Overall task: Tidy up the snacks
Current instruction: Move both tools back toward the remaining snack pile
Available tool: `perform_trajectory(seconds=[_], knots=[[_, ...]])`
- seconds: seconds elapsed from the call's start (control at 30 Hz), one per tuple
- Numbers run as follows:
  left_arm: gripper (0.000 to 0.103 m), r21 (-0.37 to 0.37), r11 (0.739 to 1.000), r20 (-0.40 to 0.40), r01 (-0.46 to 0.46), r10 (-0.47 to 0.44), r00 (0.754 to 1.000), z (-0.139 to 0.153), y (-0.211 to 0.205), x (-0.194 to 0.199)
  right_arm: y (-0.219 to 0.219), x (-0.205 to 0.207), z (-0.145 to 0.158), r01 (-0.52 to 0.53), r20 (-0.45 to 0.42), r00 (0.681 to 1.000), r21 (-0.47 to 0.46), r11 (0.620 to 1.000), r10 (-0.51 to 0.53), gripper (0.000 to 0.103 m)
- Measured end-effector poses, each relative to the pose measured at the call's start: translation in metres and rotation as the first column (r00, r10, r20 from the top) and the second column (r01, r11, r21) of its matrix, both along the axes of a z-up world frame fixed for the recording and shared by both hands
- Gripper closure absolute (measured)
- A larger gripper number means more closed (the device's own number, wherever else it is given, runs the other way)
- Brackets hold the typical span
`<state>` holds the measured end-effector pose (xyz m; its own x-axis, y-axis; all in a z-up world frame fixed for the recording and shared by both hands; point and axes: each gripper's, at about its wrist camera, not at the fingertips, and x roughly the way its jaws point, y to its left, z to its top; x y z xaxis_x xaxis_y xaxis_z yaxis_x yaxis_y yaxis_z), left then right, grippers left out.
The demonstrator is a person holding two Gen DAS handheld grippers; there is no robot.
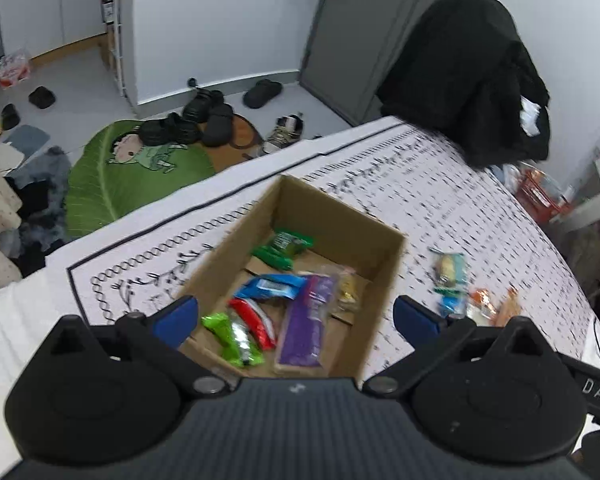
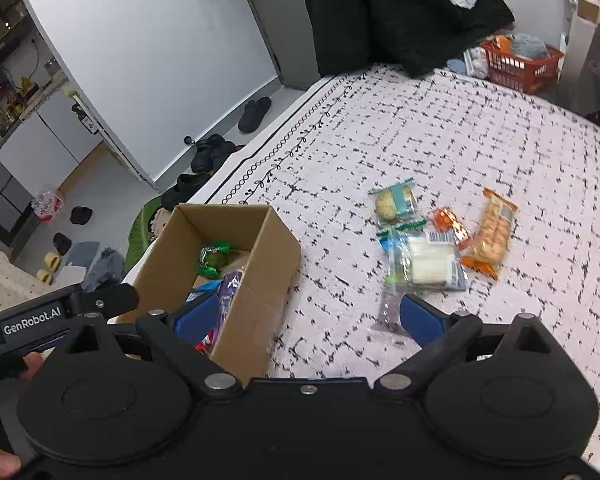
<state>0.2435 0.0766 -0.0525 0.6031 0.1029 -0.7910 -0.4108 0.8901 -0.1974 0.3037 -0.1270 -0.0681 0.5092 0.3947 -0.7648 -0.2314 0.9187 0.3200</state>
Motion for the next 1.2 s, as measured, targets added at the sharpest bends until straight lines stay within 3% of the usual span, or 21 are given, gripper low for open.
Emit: perform_trajectory(seconds=[0.3, 0.87, 1.2], knots=[[0.000, -0.012, 1.000, 0.023, -0.002, 0.002, 1.000, -0.005, -0.046, -0.006, -0.046, -0.007, -0.010, -0.024, -0.020, 1.000, -0.040, 0.999, 0.024, 0.006], [0.000, -0.035, 0.999, 0.005, 0.023, -0.023, 1.000, -0.023, -0.114, -0.003, -0.128, -0.007, -0.019, 0.050, -0.031, 0.998, -0.015, 0.999, -0.050, 0.011], [0.002, -0.064, 0.994, 0.040, 0.086, -0.083, 0.996, -0.034, -0.138, 0.005, -0.150, 0.004, -0.033, 0.075, -0.051, 0.996, 0.016, 0.997, -0.075, 0.029]])
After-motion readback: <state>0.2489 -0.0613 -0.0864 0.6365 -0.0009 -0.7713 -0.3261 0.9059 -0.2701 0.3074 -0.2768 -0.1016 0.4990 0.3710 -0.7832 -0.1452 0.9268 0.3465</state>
